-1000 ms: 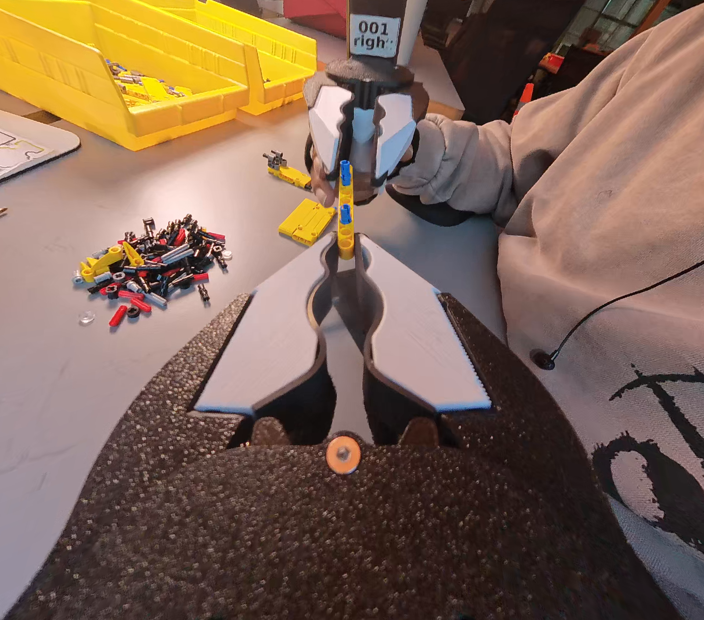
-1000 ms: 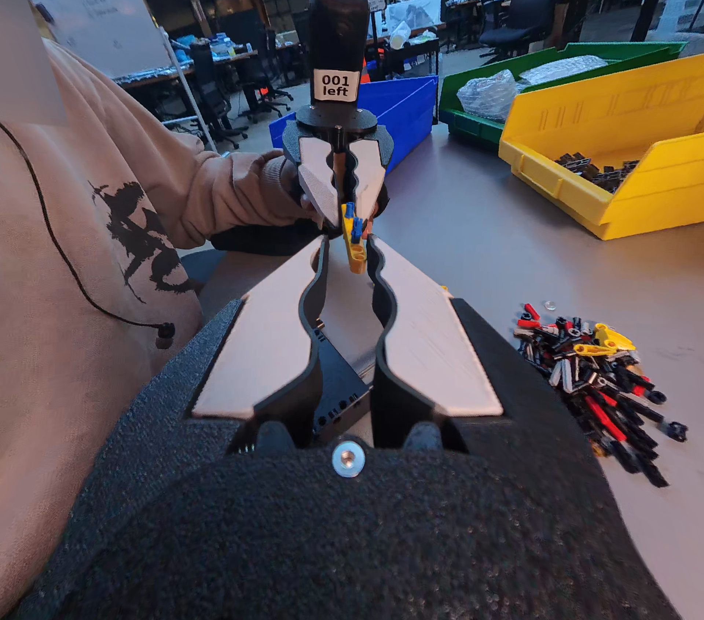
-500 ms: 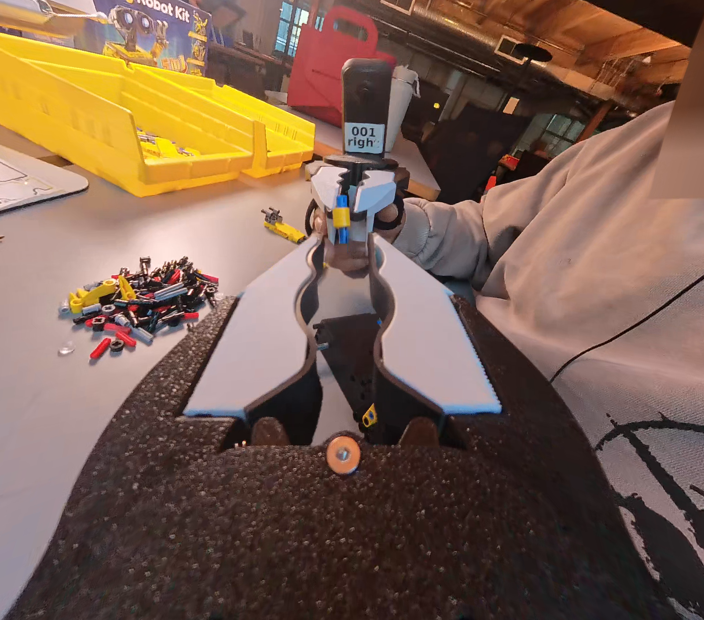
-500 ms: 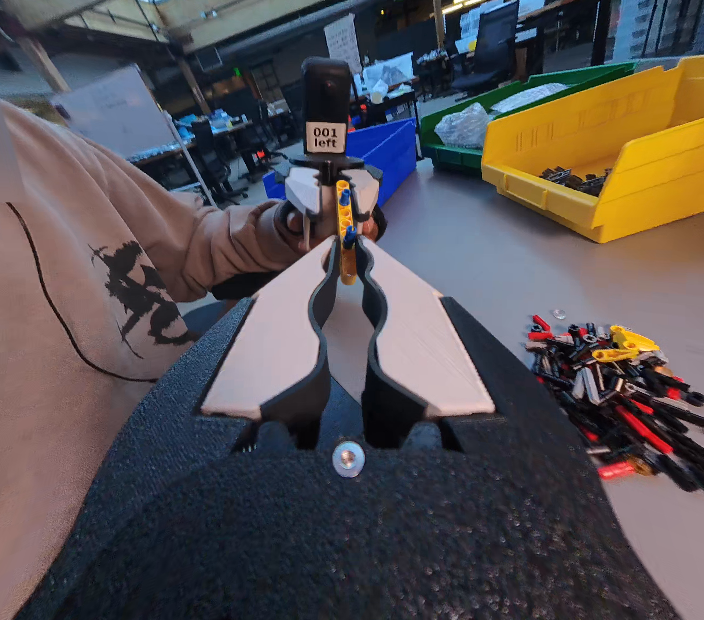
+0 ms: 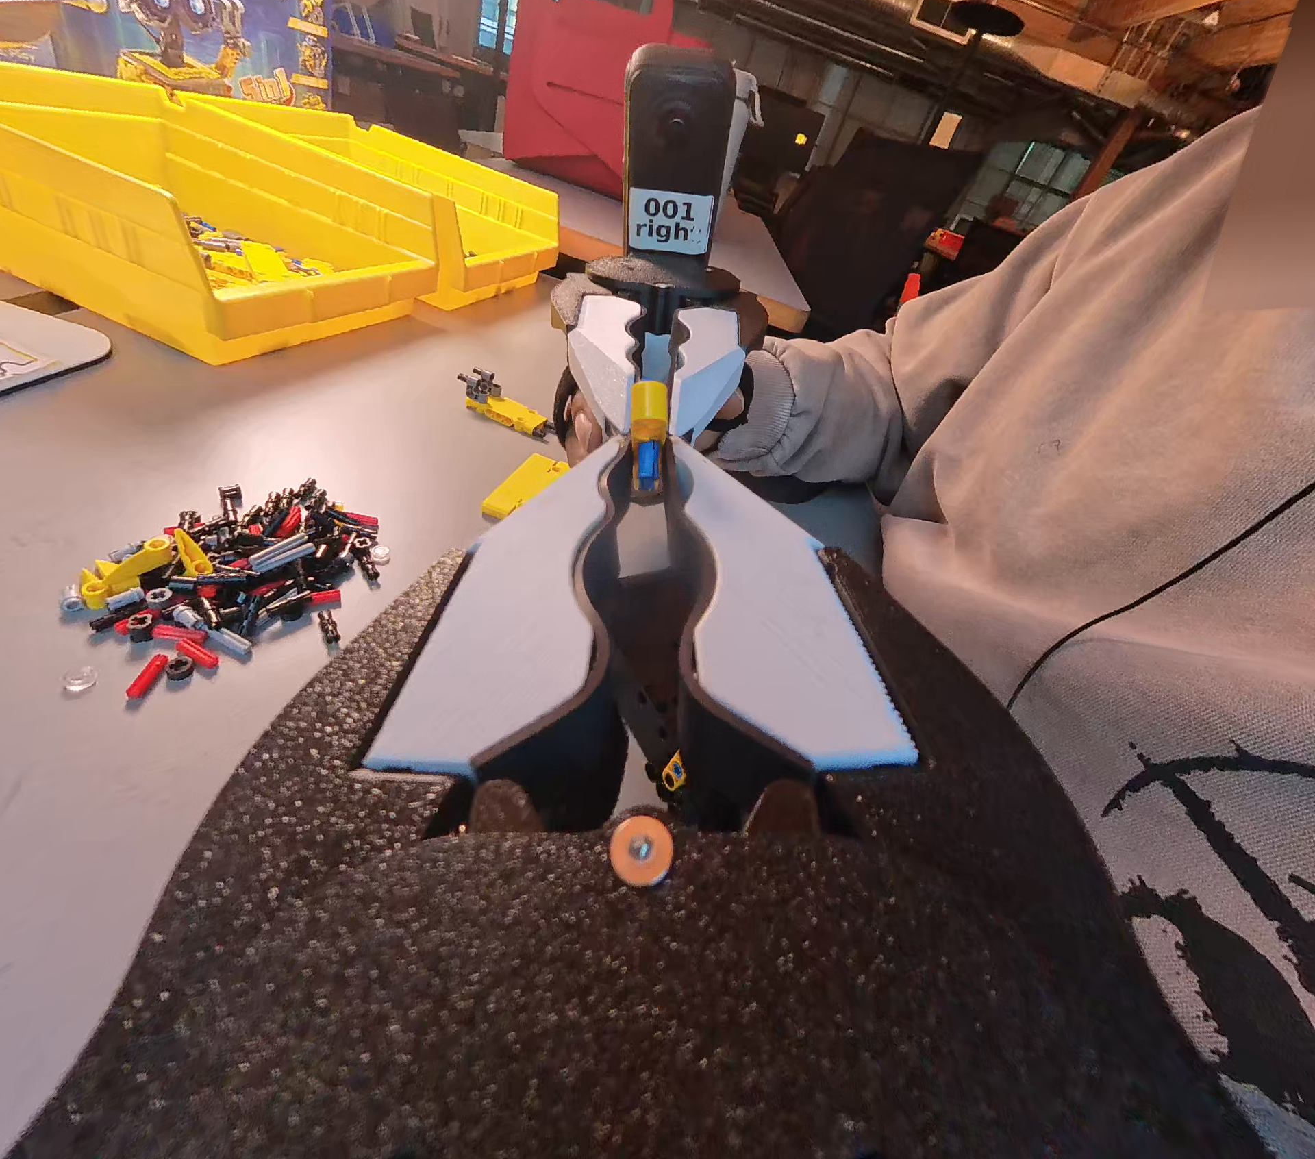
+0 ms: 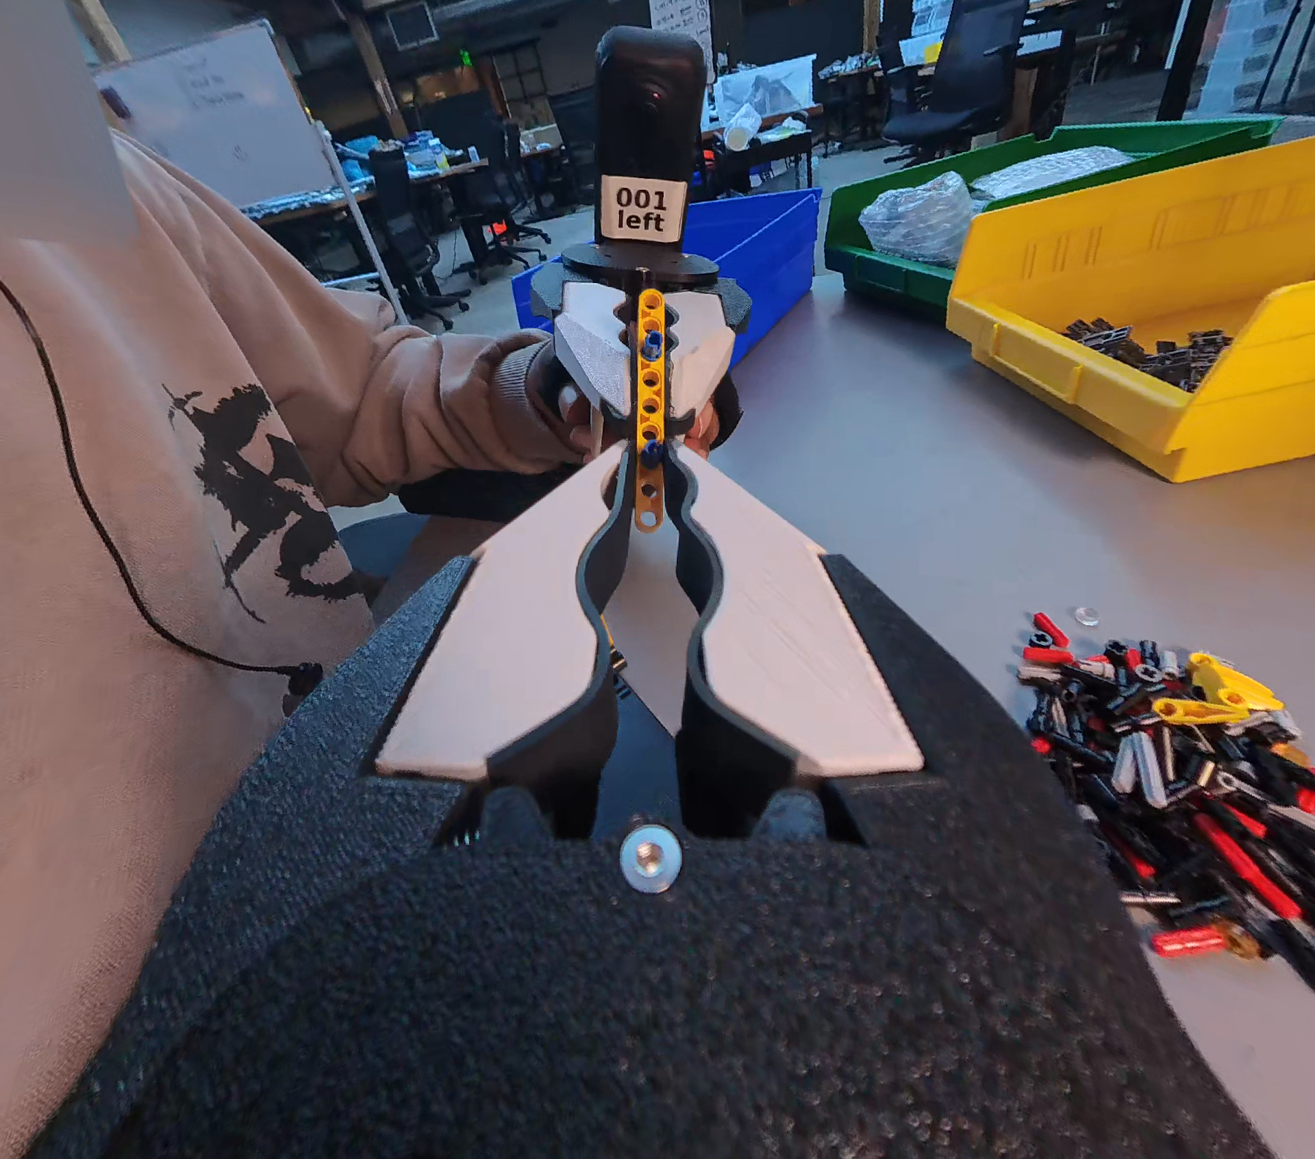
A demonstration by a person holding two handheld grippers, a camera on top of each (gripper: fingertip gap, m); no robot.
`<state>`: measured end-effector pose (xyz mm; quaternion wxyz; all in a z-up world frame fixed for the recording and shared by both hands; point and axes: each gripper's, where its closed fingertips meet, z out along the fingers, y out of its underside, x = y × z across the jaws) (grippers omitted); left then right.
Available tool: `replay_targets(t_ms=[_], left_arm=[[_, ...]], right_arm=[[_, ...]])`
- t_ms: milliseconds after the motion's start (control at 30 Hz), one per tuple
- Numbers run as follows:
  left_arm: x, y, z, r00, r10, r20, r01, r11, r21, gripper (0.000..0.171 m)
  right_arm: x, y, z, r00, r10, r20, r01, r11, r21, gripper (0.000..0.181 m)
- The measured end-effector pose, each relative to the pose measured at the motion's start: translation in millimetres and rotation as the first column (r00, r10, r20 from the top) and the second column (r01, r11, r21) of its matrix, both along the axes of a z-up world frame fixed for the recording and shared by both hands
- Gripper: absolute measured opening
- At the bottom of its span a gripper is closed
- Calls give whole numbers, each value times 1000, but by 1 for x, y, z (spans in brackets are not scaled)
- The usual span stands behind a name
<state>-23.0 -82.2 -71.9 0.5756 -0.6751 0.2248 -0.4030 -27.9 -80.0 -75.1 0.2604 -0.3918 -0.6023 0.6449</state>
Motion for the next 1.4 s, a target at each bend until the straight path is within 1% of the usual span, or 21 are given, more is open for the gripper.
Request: replay_targets(t_ms=[100, 200, 300, 433, 667, 800, 867, 933, 967, 1000, 1033, 1067, 1133, 1167, 1233, 1300, 1333, 1367, 1400], left_arm=[[1, -1, 0, 1000, -9, 8, 9, 1000, -2, 6], [2, -1, 3, 1000, -3, 16, 2, 1000, 24, 6], [4, -1, 2, 1000, 7, -8, -6, 999, 48, 6], [4, -3, 3, 1000, -9, -17, 9, 1000, 25, 6], [0, 2, 9, 1000, 19, 24, -19, 1000, 11, 7], [1, 4, 10, 999, 31, 30, -31, 1000, 0, 7], [1, 6, 9, 999, 51, 3, -51, 999, 3, 8], [2, 7, 8, 998, 56, 0, -56, 998, -1, 7], [2, 7, 6, 998, 63, -26, -63, 998, 3, 7], [2, 7, 1, 993, 77, -92, -76, 997, 12, 7], [1, 7, -7, 983, 92, -161, -92, 996, 11, 6], [1, 7, -18, 973, 94, -213, -98, 995, -8, 7], [2, 5, -35, 960, 63, -271, -84, 994, -65, 6], [4, 4, -39, 954, 56, -295, -79, 995, -67, 6], [11, 3, -47, 935, 21, -354, -59, 994, -96, 6], [32, 0, -74, 883, -62, -466, -7, 990, -144, 6], [39, -1, -81, 863, -80, -499, 14, 991, -134, 6], [41, -1, -80, 865, -94, -493, 27, 990, -142, 6], [36, 3, -76, 874, -84, -478, 18, 990, -141, 6]], right_arm=[[1, -1, 0, 1000, 4, -2, -4, 1000, 8, 6], [1, -1, 2, 1000, 4, -15, -4, 1000, -9, 5], [1, -2, 4, 1000, 5, -26, -6, 1000, -31, 5], [1, -4, 8, 999, 4, -47, -6, 999, -51, 5], [-3, 4, 20, 996, -20, -81, 2, 977, -211, 1], [-3, 6, 23, 995, -25, -92, 1, 969, -248, 1], [-4, 8, 24, 996, -24, -91, -1, 962, -272, 1], [-4, 9, 24, 996, -24, -91, -1, 964, -265, 1], [-5, 10, 24, 996, -25, -91, 0, 965, -262, 2], [-5, 9, 22, 997, -16, -80, -4, 971, -238, 2], [-5, 8, 15, 998, -9, -61, -1, 987, -161, 2], [-5, 8, 4, 999, -8, -31, 7, 999, -39, 3], [-4, 6, -15, 999, -32, 9, 30, 980, 196, 3], [-3, 5, -19, 999, -33, 18, 28, 966, 257, 3], [2, 4, -21, 999, -2, 39, -8, 963, 271, 3], [4, -12, -16, 997, 75, 32, -81, 957, 279, 2], [3, -19, -4, 996, 90, -15, -84, 965, 247, 2], [1, -17, 13, 995, 72, -65, -58, 978, 198, 2], [1, -6, 30, 993, 27, -116, -9, 988, 154, 4]])
